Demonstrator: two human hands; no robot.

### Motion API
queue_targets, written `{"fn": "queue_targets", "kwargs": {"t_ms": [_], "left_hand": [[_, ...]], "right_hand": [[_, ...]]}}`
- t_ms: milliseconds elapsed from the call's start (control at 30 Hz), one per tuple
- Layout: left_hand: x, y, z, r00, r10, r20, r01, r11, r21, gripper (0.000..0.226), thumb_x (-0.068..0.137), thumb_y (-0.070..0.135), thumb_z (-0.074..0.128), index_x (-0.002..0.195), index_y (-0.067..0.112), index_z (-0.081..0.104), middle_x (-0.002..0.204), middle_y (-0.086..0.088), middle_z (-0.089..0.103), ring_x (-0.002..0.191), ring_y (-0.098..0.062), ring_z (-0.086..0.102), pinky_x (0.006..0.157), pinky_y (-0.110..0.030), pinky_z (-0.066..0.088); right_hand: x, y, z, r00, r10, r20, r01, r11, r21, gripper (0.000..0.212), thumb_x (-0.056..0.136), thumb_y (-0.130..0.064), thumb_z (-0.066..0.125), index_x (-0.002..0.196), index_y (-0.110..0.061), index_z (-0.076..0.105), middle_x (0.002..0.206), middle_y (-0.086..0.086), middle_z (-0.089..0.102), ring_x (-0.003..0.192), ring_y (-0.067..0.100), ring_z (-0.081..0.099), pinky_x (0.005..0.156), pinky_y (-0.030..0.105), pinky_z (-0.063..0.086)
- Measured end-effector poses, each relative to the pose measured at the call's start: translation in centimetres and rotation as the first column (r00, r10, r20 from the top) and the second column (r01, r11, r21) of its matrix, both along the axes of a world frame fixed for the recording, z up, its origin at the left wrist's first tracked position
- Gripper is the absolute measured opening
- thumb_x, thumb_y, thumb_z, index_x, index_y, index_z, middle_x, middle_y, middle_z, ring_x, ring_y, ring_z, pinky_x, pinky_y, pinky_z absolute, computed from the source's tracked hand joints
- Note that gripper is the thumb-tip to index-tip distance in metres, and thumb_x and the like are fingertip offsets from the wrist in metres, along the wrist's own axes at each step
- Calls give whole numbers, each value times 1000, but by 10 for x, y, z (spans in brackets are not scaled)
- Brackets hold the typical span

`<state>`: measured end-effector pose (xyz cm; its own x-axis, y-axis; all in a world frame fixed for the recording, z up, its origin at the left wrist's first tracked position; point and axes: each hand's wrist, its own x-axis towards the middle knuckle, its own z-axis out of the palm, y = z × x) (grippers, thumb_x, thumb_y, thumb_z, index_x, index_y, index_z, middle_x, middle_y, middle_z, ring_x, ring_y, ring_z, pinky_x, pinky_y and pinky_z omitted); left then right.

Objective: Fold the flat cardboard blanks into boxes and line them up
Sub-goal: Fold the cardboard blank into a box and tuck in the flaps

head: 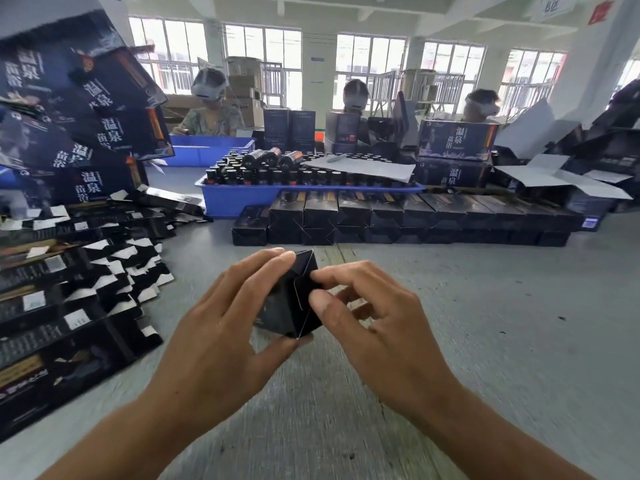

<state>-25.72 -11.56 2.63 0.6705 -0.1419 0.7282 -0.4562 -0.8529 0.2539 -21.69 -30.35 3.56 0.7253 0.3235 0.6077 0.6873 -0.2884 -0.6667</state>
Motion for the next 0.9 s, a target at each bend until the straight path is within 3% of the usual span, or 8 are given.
{"fn": "queue_targets", "kwargs": {"t_ms": [100,200,300,467,633,733,900], "left_hand": [[-3,-4,-2,998,26,-54,-27,1000,-4,92,71,49,77,150,20,38,143,5,49,117,-18,61,92,-20,36],[-1,-5,-6,998,32,-57,-32,999,2,100,65,32,91,149,20,38,143,7,47,117,-21,62,92,-24,38],[0,-4,-6,999,15,-31,-15,1000,-13,96,67,31,92,146,21,39,143,9,43,118,-24,62,93,-29,43],[-3,-11,-5,1000,-11,-18,11,1000,2,85,73,44,81,144,18,41,142,6,45,116,-21,62,93,-28,46],[-4,-11,-3,999,0,-43,1,1000,31,87,71,45,79,144,19,38,141,9,42,116,-17,60,95,-17,38],[-4,-10,-3,999,7,-37,-6,999,43,86,73,46,78,144,18,38,142,5,45,117,-19,60,95,-18,38],[-4,-8,-1,1000,30,6,-30,998,54,82,80,59,59,147,21,32,143,9,37,124,-13,49,98,-14,30]], "right_hand": [[1,-2,0,992,-6,-128,6,1000,5,21,92,-39,68,111,-38,59,105,-25,62,92,2,65,75,19,56],[2,-3,2,982,5,-187,-4,1000,7,18,90,-41,69,107,-41,62,99,-21,67,92,-1,66,78,19,56],[1,-2,3,980,6,-200,-4,1000,12,16,90,-40,69,104,-44,64,99,-18,69,93,0,67,81,25,58],[1,-2,1,985,-71,-157,75,997,19,17,87,-33,72,103,-29,73,95,-15,70,90,2,67,77,28,58],[1,-2,-1,989,-109,-97,110,994,11,16,84,-37,70,100,-32,70,92,-16,69,88,1,66,75,26,57],[1,-2,-1,991,-96,-95,97,995,3,21,84,-41,68,102,-32,70,93,-16,70,87,2,67,74,25,58],[1,0,0,992,-39,-117,42,999,22,28,86,-52,66,107,-35,68,95,-16,70,90,1,68,75,17,56]]}}
